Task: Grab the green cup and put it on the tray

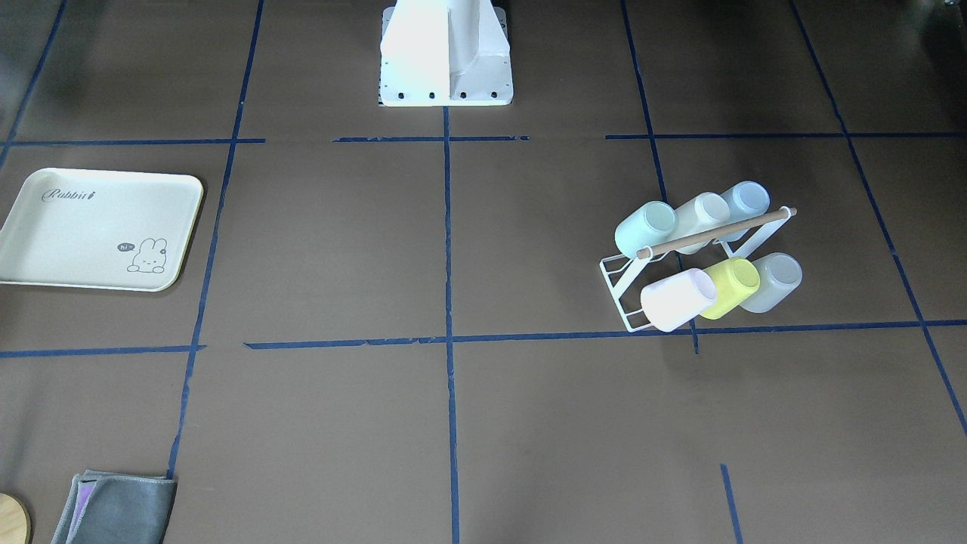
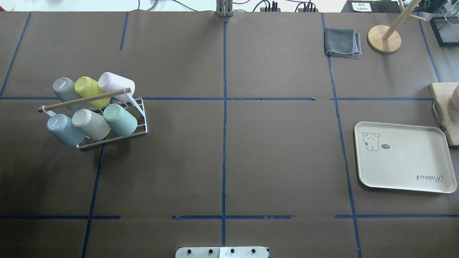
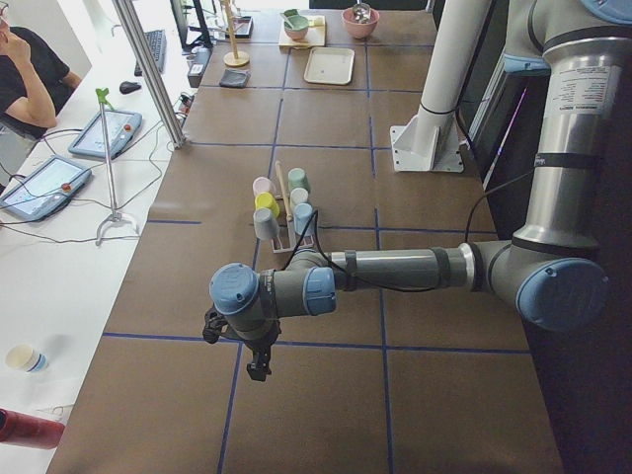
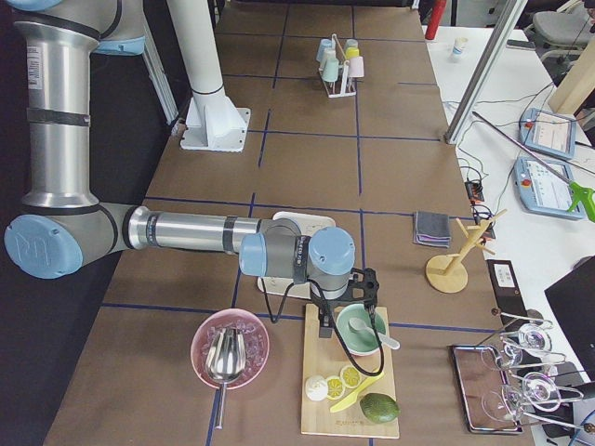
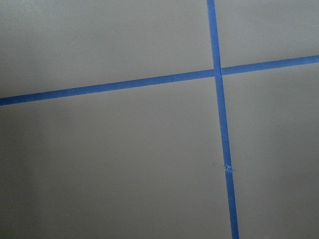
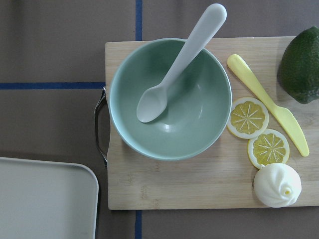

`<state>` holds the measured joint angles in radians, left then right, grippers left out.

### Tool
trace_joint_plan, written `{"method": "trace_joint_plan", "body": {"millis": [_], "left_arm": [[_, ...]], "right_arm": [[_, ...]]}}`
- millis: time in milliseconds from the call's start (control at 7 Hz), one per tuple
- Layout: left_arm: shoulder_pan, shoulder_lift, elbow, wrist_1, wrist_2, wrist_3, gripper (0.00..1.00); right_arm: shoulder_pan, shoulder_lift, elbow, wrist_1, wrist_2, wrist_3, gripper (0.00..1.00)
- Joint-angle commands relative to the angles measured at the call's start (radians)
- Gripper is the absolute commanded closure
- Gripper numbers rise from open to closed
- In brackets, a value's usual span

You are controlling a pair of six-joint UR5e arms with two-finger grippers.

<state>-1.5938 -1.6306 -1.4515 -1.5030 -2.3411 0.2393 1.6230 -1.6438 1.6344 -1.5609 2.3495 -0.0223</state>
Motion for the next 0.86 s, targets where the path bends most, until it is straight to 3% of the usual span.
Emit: {"method": "trace_joint_plan", "body": {"millis": [0, 714], "left_arm": [[0.000, 0.000, -0.001, -0.002, 0.000, 0.000, 0.00], [0.000, -0.002, -0.007, -0.002, 0.002, 0.000, 0.00]], "right_arm": [[0.000, 0.001, 0.001, 0.001, 0.001, 0.005, 0.00], [-0.002, 0.002, 0.002, 0.002, -0.007, 0.005, 0.00]]}}
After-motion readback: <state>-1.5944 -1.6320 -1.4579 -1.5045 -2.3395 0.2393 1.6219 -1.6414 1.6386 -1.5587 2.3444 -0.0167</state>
